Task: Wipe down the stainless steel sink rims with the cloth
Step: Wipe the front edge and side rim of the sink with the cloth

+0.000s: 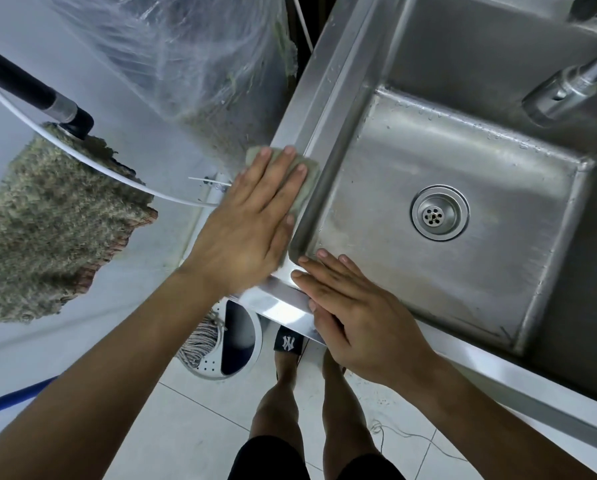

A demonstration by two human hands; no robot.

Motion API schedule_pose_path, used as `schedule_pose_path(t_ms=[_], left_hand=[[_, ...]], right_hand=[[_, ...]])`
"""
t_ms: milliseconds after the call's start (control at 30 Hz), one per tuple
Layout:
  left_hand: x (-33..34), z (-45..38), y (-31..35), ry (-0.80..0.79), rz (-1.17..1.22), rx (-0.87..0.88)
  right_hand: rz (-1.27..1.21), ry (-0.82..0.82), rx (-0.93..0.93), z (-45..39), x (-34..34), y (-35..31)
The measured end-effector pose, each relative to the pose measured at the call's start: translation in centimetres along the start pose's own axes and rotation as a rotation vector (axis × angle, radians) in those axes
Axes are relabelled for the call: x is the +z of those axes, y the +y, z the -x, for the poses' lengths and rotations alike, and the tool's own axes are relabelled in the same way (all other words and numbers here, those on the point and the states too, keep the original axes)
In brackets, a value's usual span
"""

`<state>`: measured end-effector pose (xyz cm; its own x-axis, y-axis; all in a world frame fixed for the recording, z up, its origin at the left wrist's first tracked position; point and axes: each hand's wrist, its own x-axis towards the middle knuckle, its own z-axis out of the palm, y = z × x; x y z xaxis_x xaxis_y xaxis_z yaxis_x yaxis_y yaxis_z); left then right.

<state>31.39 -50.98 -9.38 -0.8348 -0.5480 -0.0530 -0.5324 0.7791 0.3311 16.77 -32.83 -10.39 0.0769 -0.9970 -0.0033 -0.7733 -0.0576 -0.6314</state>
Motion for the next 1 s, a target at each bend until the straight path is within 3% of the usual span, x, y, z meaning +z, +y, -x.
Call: schedule_pose_path(t_ms=[133, 233, 367, 467, 600, 700, 800, 867, 933, 1000], left_hand=[[-0.1, -4.5, -1.0, 0.005, -0.038, 0.051], [-0.2, -3.6, -0.1, 0.154, -0.079, 0.029], [0.4, 1.4, 1.9, 0.330, -0.002, 0.032], [1.1, 5.1, 2.0, 0.247, 0.062, 0.119], [2.1, 6.8, 1.2, 0.145, -0.017, 0.190], [1.9, 6.5, 1.2, 0.144, -0.037, 0.181], [1.5, 5.9, 1.9, 0.094, -0.069, 0.046], [1.2, 5.5, 2.4, 0.045, -0.093, -0.035], [0.9, 4.8, 2.3, 0.014, -0.109, -0.054], [0.8, 3.7, 2.0, -0.004, -0.115, -0.052]], right_hand=[[0.014, 0.006, -0.007, 0.2, 0.2, -0.1], [-0.141, -0.003, 0.064, -0.2, -0.6, 0.0], [-0.171, 0.194, 0.156, -3.4, -4.1, 2.2], [0.023, 0.183, -0.032, -8.5, -6.6, 4.0], [0.344, -0.167, -0.420, -15.0, -5.8, 5.3], [0.421, -0.143, -0.362, -15.8, -5.2, 6.5], [0.382, 0.010, -0.060, -14.4, -4.5, 5.6], [0.417, 0.094, 0.043, -14.4, -4.0, 4.2], [0.430, 0.156, -0.017, -15.5, -4.9, 4.2], [0.412, 0.084, -0.243, -17.0, -6.1, 5.9]])
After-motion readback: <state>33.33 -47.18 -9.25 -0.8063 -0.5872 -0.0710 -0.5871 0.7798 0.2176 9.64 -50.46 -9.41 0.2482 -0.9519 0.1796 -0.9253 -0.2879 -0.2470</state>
